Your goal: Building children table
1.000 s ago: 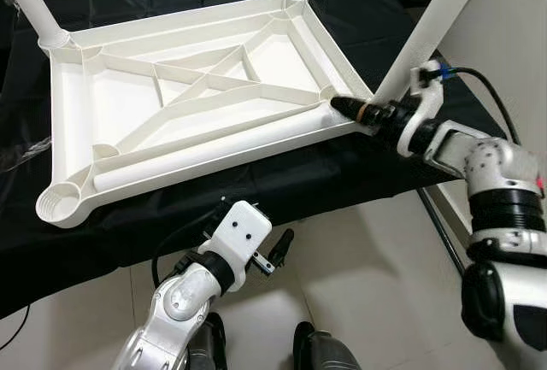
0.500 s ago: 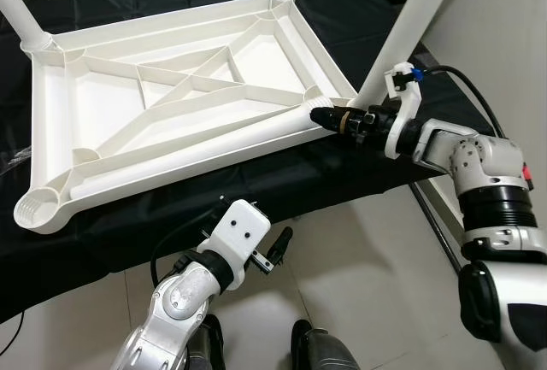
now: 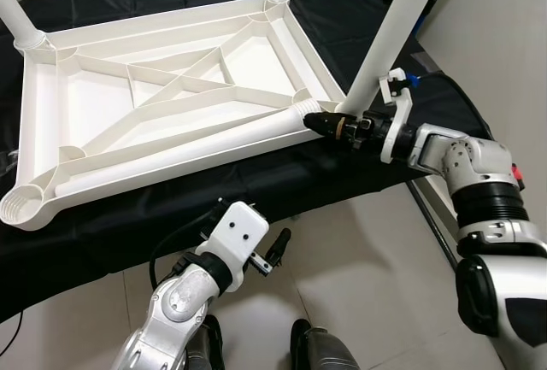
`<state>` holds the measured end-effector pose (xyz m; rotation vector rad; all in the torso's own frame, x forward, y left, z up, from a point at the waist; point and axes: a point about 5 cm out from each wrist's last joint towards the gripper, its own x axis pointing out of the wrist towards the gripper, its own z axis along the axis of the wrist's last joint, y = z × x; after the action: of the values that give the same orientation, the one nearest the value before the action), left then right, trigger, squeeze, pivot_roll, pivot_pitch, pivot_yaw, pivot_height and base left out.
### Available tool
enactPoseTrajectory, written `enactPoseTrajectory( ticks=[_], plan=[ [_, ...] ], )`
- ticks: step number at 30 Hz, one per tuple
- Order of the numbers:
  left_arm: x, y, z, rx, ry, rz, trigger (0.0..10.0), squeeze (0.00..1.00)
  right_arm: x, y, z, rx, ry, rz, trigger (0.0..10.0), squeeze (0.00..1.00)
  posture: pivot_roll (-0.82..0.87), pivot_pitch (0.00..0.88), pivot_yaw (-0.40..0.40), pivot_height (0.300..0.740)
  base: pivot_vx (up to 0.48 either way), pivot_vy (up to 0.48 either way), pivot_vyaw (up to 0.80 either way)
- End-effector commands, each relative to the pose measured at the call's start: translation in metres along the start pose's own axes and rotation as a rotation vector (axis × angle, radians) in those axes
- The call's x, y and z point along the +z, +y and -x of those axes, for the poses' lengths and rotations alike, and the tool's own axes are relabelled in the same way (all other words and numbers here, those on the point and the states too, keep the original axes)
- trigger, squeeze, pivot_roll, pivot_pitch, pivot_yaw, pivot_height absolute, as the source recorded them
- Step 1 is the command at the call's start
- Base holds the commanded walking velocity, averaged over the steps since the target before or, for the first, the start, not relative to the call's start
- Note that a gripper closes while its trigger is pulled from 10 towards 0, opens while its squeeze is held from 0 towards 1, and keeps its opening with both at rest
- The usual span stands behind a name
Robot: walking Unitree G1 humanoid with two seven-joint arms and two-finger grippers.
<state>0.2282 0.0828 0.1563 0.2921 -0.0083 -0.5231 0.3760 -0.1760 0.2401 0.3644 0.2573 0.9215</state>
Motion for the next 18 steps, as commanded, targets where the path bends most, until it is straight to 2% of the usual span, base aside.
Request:
enactPoseTrajectory(
  ticks=[1, 6, 12, 18],
  plan=[
    [-0.002, -0.001, 0.003, 0.002, 0.016, 0.0, 10.0, 0.0, 0.004, 0.011, -0.009, 0.091, -0.014, -0.003, 10.0, 0.0, 0.12, 0.32, -0.086, 0.74, 0.0, 0.0, 0.0],
    [-0.003, 0.0, 0.002, 0.007, 0.017, -0.001, 10.0, 0.0, 0.017, 0.021, -0.013, 0.151, -0.065, 0.028, 10.0, 0.0, 0.11, 0.32, -0.086, 0.74, 0.0, 0.0, 0.0],
    [-0.003, 0.0, 0.002, 0.007, 0.016, -0.002, 10.0, 0.0, 0.018, 0.021, -0.015, 0.149, -0.066, 0.034, 10.0, 0.0, 0.11, 0.319, -0.089, 0.74, 0.0, 0.0, 0.0],
    [-0.002, 0.001, 0.001, 0.015, 0.015, -0.001, 10.0, 0.0, 0.02, 0.028, -0.017, 0.207, -0.056, 0.044, 10.0, 0.0, 0.11, 0.318, -0.091, 0.74, 0.0, 0.0, 0.0]
  ],
)
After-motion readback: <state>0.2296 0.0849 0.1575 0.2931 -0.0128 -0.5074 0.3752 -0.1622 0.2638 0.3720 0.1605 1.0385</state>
